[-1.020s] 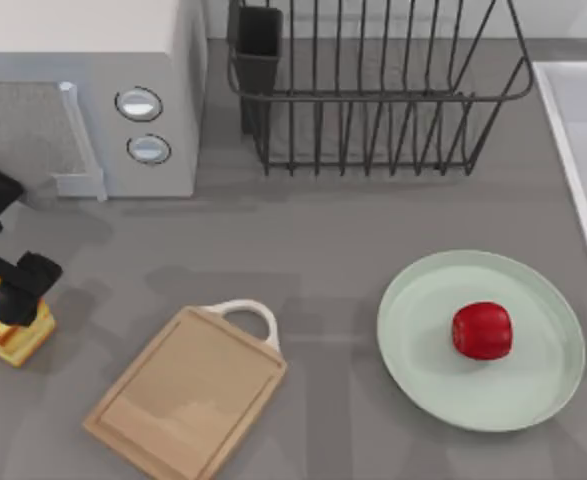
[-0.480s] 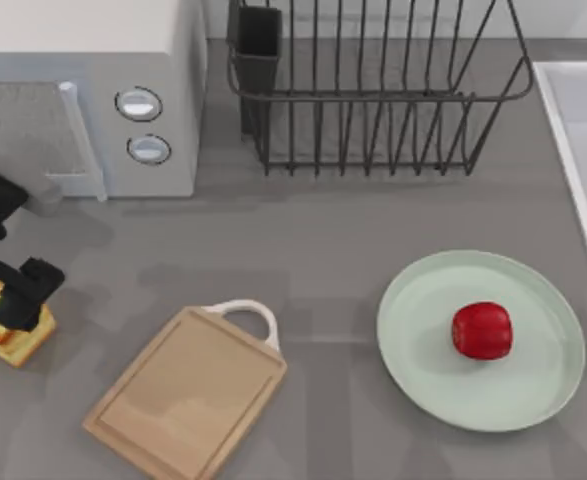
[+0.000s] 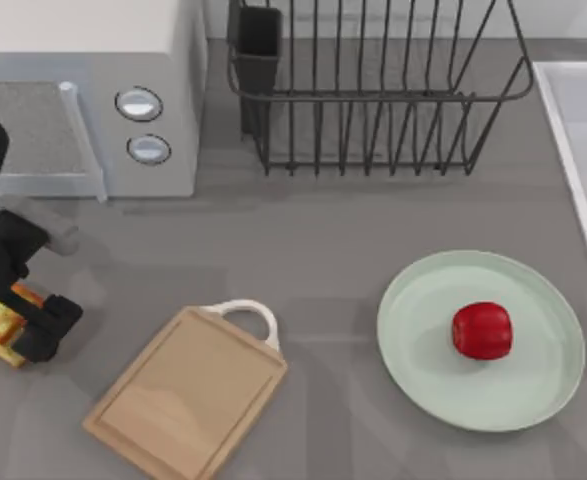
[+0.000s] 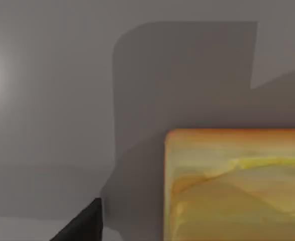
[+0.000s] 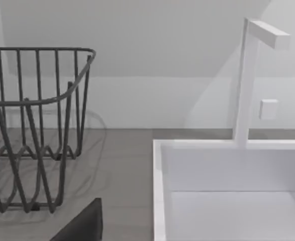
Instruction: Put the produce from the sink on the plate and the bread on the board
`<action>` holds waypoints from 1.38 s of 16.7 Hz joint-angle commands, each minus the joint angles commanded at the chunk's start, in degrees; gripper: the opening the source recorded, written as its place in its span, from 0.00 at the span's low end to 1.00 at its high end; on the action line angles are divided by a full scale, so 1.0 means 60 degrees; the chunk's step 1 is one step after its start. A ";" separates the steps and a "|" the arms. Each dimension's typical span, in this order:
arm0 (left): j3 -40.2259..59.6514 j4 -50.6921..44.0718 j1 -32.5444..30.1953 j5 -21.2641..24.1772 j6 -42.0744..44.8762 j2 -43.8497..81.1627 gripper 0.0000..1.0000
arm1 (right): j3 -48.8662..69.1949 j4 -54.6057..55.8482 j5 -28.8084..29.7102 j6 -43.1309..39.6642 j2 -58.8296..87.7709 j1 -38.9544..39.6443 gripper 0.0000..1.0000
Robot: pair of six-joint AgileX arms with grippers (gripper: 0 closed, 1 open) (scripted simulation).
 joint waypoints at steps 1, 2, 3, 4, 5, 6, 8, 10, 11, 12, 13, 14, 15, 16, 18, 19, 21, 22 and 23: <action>-0.0017 0.0115 -0.0003 0.0002 -0.0003 0.0088 1.00 | 0.0000 0.0000 0.0000 0.0000 0.0000 0.0000 1.00; -0.0019 0.0136 -0.0004 0.0002 -0.0004 0.0105 1.00 | 0.0000 0.0000 0.0000 0.0000 0.0000 0.0000 1.00; -0.0019 0.0136 -0.0004 0.0002 -0.0004 0.0105 1.00 | 0.0000 0.0000 0.0000 0.0000 0.0000 0.0000 1.00; -0.0019 0.0136 -0.0004 0.0002 -0.0004 0.0105 1.00 | 0.0000 0.0000 0.0000 0.0000 0.0000 0.0000 1.00; -0.0019 0.0136 -0.0004 0.0002 -0.0004 0.0105 1.00 | 0.0000 0.0000 0.0000 0.0000 0.0000 0.0000 1.00; -0.0019 0.0136 -0.0004 0.0002 -0.0004 0.0105 0.92 | 0.0000 0.0000 0.0000 0.0000 0.0000 0.0000 1.00; -0.0019 0.0136 -0.0004 0.0002 -0.0004 0.0105 0.77 | 0.0000 0.0000 0.0000 0.0000 0.0000 0.0000 1.00; -0.0019 0.0136 -0.0004 0.0002 -0.0004 0.0105 0.62 | 0.0000 0.0000 0.0000 0.0000 0.0000 0.0000 1.00; -0.0019 0.0136 -0.0004 0.0002 -0.0004 0.0105 0.55 | 0.0000 0.0000 0.0000 0.0000 0.0000 0.0000 1.00; -0.0019 0.0136 -0.0004 0.0002 -0.0004 0.0105 0.47 | 0.0000 0.0000 0.0000 0.0000 0.0000 0.0000 1.00; -0.0019 0.0136 -0.0004 0.0002 -0.0004 0.0105 0.40 | 0.0000 0.0000 0.0000 0.0000 0.0000 0.0000 1.00; -0.0019 0.0136 -0.0004 0.0002 -0.0004 0.0105 0.32 | 0.0000 0.0000 0.0000 0.0000 0.0000 0.0000 1.00; -0.0019 0.0136 -0.0004 0.0002 -0.0004 0.0105 0.25 | 0.0000 0.0000 0.0000 0.0000 0.0000 0.0000 1.00; -0.0019 0.0136 -0.0004 0.0002 -0.0004 0.0105 0.17 | 0.0000 0.0000 0.0000 0.0000 0.0000 0.0000 1.00; -0.0019 0.0136 -0.0004 0.0002 -0.0004 0.0105 0.02 | 0.0000 0.0000 0.0000 0.0000 0.0000 0.0000 1.00; -0.0019 0.0136 -0.0004 0.0002 -0.0004 0.0105 0.00 | 0.0000 0.0000 0.0000 0.0000 0.0000 0.0000 1.00; -0.0019 0.0136 -0.0004 0.0002 -0.0004 0.0105 0.00 | 0.0000 0.0000 0.0000 0.0000 0.0000 0.0000 1.00; -0.0019 0.0136 -0.0004 0.0002 -0.0004 0.0105 0.00 | 0.0000 0.0000 0.0000 0.0000 0.0000 0.0000 1.00; -0.0019 0.0136 -0.0004 0.0002 -0.0004 0.0105 0.00 | 0.0000 0.0000 0.0000 0.0000 0.0000 0.0000 1.00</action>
